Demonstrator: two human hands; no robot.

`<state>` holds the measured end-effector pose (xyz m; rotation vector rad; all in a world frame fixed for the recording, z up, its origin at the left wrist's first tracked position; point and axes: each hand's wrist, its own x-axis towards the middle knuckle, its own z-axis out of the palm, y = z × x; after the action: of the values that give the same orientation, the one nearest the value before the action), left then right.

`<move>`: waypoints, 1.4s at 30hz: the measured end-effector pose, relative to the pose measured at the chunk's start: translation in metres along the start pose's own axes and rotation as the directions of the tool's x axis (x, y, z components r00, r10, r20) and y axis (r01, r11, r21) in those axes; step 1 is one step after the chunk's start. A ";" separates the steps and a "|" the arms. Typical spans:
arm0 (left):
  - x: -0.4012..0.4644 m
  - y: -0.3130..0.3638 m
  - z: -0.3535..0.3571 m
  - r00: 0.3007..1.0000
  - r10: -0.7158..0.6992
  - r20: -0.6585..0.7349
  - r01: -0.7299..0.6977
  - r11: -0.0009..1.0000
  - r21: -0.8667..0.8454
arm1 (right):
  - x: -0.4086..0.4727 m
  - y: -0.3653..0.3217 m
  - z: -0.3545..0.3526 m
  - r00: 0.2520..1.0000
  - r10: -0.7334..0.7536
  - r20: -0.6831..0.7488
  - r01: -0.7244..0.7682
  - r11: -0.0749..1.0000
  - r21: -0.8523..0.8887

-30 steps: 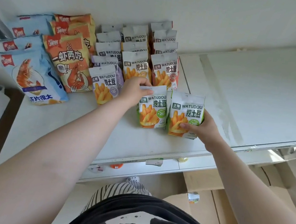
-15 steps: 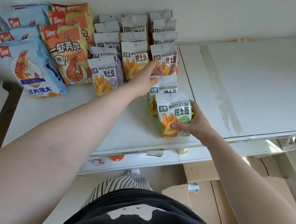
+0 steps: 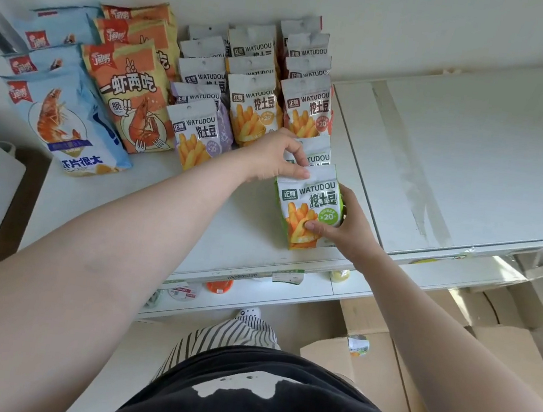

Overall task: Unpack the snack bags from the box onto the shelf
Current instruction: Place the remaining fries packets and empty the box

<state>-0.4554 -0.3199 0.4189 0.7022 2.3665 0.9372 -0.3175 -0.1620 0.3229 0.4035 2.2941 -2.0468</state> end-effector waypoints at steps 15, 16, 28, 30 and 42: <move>0.011 0.010 0.015 0.997 0.026 -0.069 -0.033 0.994 -0.101 | 0.000 0.004 -0.016 0.999 -0.004 -0.041 -0.003 0.983 -0.184; 0.014 0.008 0.016 0.996 0.061 -0.060 -0.063 0.997 -0.046 | 0.001 0.004 -0.017 0.999 0.002 -0.040 -0.009 0.981 -0.193; 0.034 0.012 -0.005 0.976 0.198 0.086 -0.215 0.919 0.332 | 0.011 0.001 -0.014 0.995 0.032 -0.097 -0.047 0.986 -0.159; 0.044 0.013 -0.003 0.973 0.211 0.097 -0.231 0.915 0.331 | 0.012 0.000 -0.015 0.989 0.039 -0.139 -0.059 0.988 -0.145; 0.090 0.087 0.039 0.954 0.276 0.115 -0.298 0.845 0.444 | 0.019 0.003 -0.081 0.967 0.046 -0.251 -0.072 0.993 -0.098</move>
<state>-0.4747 -0.1917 0.4341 1.2772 2.5046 0.4526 -0.3232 -0.0789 0.3264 0.7517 2.4806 -1.9324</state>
